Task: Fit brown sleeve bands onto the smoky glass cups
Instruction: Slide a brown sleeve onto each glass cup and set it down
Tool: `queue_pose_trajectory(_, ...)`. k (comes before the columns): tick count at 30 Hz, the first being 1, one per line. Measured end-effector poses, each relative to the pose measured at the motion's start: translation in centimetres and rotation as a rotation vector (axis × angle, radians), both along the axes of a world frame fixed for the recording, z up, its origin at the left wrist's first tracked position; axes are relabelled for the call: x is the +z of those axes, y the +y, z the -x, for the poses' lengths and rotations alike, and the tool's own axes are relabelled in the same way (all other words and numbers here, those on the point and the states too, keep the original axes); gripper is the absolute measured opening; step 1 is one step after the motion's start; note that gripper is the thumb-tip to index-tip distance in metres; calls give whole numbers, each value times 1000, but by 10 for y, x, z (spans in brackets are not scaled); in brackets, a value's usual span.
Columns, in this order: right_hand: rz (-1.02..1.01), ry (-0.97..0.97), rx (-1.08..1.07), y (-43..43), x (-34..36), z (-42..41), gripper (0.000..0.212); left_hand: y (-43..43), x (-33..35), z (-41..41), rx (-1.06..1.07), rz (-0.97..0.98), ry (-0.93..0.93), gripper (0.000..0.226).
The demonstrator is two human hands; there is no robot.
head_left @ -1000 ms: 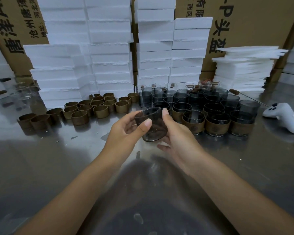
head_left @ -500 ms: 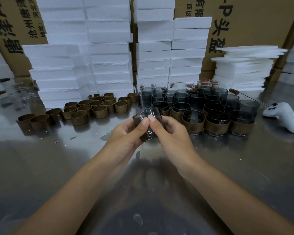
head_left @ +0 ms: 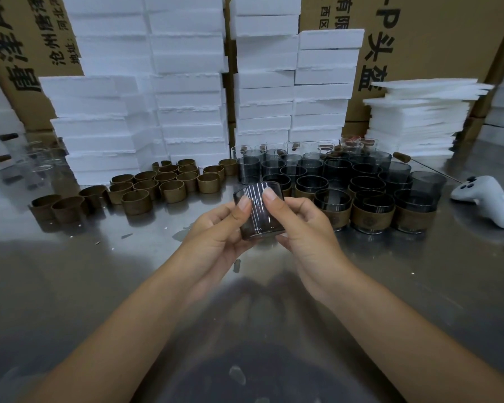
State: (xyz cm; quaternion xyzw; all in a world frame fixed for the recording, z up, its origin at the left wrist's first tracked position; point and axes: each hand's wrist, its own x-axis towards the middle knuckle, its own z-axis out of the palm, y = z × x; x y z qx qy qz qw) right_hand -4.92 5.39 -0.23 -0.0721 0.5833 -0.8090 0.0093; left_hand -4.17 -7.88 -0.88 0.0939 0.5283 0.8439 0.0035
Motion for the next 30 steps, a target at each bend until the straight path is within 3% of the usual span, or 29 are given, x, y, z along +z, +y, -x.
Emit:
queue_pose_trajectory(6,92,-68,86,5,1,5,42,-2,4,-1,-78,-32,32,35)
queue_pose_trajectory(9,75,-95,120,6,1,6,62,-2,5,-2,-113,-34,43,36)
queue_pose_trajectory(20,-164,-23,216,-2,-6,5,60,-10,2,1,-58,125,49,69)
queue_pose_trajectory(22,-137,-22,182,-1,-7,7,69,-10,2,2,47,179,25,75)
queue_pose_trajectory(25,-106,-37,46,-1,-7,7,88,-9,0,3,129,204,4,67)
queue_pose_trajectory(30,-107,61,-43,-1,-7,4,76,1,1,-2,88,221,35,64)
